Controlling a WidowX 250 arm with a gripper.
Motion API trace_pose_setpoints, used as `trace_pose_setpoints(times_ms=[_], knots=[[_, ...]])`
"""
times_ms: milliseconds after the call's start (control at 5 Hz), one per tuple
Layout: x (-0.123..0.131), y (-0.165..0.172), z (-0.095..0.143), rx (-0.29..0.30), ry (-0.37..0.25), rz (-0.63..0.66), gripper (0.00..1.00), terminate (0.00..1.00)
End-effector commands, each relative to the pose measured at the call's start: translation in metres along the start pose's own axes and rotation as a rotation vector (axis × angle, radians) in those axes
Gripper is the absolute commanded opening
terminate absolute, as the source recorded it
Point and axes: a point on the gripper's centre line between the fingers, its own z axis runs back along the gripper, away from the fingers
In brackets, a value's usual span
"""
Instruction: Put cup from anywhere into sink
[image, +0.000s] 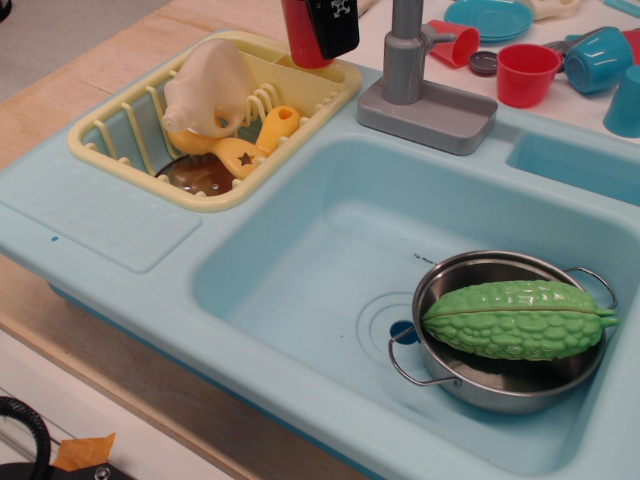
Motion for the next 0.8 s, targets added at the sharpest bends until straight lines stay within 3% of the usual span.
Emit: trace_pose_setpoints(times_ms=[0,600], knots=[[-0.007,0.003,0.009,0.028,-0.021,0.064,0.00,0.00],[-0.003,-0.011,0.030,0.083,0.034,0.125,0.00,0.00]])
